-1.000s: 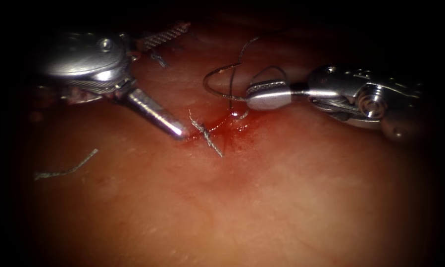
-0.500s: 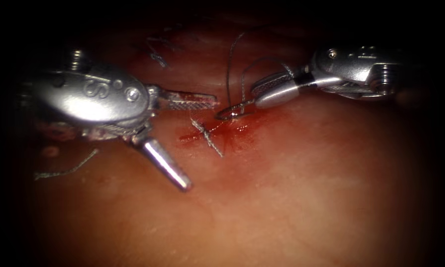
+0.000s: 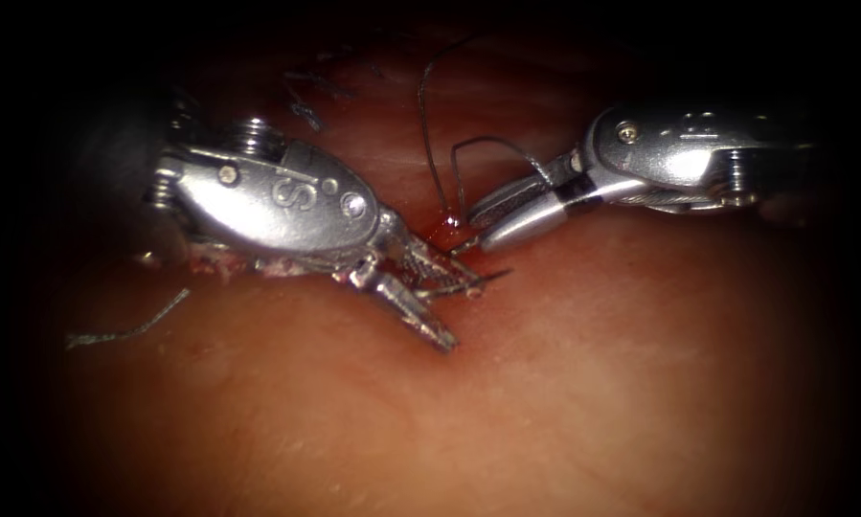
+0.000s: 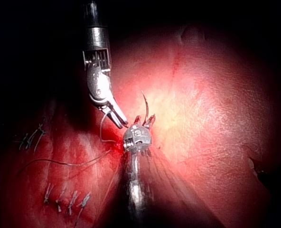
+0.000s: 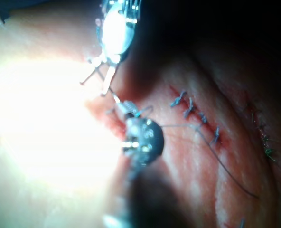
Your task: Wound Closure
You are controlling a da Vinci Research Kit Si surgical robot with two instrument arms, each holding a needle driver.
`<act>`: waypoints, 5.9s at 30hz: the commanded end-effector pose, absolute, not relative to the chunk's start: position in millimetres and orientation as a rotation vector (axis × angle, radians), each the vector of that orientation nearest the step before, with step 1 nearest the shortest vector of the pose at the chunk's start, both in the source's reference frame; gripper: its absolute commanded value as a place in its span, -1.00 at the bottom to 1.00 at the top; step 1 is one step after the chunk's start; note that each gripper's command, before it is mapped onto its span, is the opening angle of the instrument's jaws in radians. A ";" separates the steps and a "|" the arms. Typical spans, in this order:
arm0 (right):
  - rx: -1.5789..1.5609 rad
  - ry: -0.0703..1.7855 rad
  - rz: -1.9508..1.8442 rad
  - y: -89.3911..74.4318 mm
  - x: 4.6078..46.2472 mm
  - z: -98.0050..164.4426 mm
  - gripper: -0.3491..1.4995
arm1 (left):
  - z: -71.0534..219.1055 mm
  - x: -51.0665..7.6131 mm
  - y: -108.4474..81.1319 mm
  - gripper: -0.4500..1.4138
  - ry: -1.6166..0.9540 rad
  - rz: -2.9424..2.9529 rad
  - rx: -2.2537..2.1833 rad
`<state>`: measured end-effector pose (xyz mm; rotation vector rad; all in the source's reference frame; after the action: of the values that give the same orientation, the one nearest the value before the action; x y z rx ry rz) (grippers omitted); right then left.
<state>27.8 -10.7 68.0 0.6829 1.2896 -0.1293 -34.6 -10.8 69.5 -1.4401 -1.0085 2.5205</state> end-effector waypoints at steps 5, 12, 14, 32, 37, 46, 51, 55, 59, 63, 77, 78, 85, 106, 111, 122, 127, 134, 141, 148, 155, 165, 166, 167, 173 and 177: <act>0.670 1.263 -0.146 -10.8 28.4 68.9 -1.00 | 69.2 -34.9 -11.9 -0.91 -1.032 2.539 -1.438; 0.650 1.250 -0.144 -10.5 28.4 69.3 -1.00 | 68.6 -35.5 -12.4 0.10 -1.046 2.538 -1.438; 0.650 1.250 -0.144 -10.5 28.4 69.3 -1.00 | 68.6 -35.5 -12.3 0.14 -1.042 2.538 -1.437; 0.620 1.224 -0.194 -10.8 28.4 69.6 -1.00 | 67.3 -34.4 -11.2 -0.41 -0.991 2.555 -1.378; 0.616 1.223 -0.201 -10.8 28.4 69.6 -1.00 | 67.7 -34.4 -11.6 -1.00 -0.998 2.562 -1.376; 0.557 1.211 -0.170 -10.9 28.4 69.5 -0.11 | 68.4 -34.4 -12.0 -1.00 -0.987 2.590 -1.344; 0.463 1.195 -0.095 -10.6 27.6 69.7 0.82 | 68.8 -33.9 -12.6 -1.00 -0.916 2.602 -1.331; 0.465 1.200 -0.102 -10.6 26.4 69.9 0.82 | 68.7 -33.5 -12.7 -1.00 -0.879 2.605 -1.325; 0.502 1.158 0.080 -11.8 23.9 69.9 0.80 | 68.3 -33.1 -12.9 -1.00 -0.843 2.607 -1.319; 0.590 1.190 0.226 -12.5 23.5 69.7 0.85 | 67.6 -33.4 -12.9 -1.00 -0.826 2.602 -1.352; 0.626 1.219 0.349 -12.5 26.1 71.1 0.82 | 64.7 -33.0 -12.6 -1.00 -0.794 2.583 -1.462; 0.632 1.216 0.360 -12.6 26.2 71.2 0.82 | 64.1 -32.9 -12.4 -1.00 -0.788 2.577 -1.471; 0.685 1.181 0.482 -12.7 26.3 71.3 0.76 | 62.0 -32.9 -12.4 -1.00 -0.749 2.574 -1.505; 0.933 1.319 1.031 -17.5 26.3 73.2 0.62 | 65.1 -33.9 -12.8 -1.00 -0.278 2.517 -1.711; 0.882 1.326 1.115 -16.5 25.7 74.0 0.62 | 65.3 -34.0 -13.3 -1.00 -0.129 2.471 -1.779; 0.825 1.319 1.199 -14.2 23.9 73.3 0.56 | 65.8 -32.6 -14.0 -1.00 0.050 2.481 -1.844; 0.853 1.325 1.209 -13.5 24.4 72.1 0.56 | 67.4 -32.6 -14.6 -1.00 0.108 2.500 -1.868; 0.881 1.315 1.291 -13.0 25.9 71.6 0.53 | 68.2 -32.4 -14.7 -1.00 0.167 2.507 -1.886; 0.887 1.313 1.303 -13.1 27.4 71.5 0.60 | 68.2 -32.4 -14.7 -1.00 0.175 2.507 -1.890; 0.889 1.311 1.318 -12.9 28.4 71.7 0.60 | 68.0 -32.5 -14.9 -1.00 0.184 2.507 -1.893; 0.938 1.298 1.352 -12.9 29.3 71.7 0.53 | 68.0 -32.5 -14.8 -1.00 0.191 2.511 -1.894; 1.019 1.272 1.374 -13.8 30.0 71.5 0.36 | 68.0 -32.5 -14.8 -1.00 0.189 2.511 -1.895; 1.019 1.272 1.375 -13.8 30.0 71.4 0.36 | 68.0 -32.5 -14.8 -1.00 0.189 2.511 -1.895; 1.021 1.272 1.372 -13.8 30.1 71.4 0.36 | 68.0 -32.5 -14.8 -1.00 0.189 2.511 -1.895; 1.020 1.272 1.373 -13.8 30.3 71.4 0.36 | 68.0 -32.6 -14.9 -1.00 0.187 2.510 -1.898; 1.020 1.276 1.374 -13.8 30.4 71.4 0.25 | 67.9 -32.7 -14.9 -1.00 0.188 2.510 -1.896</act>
<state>29.8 -13.5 71.0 1.0191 1.2749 1.3744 -32.2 -14.5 67.3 -1.8962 0.1884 2.5110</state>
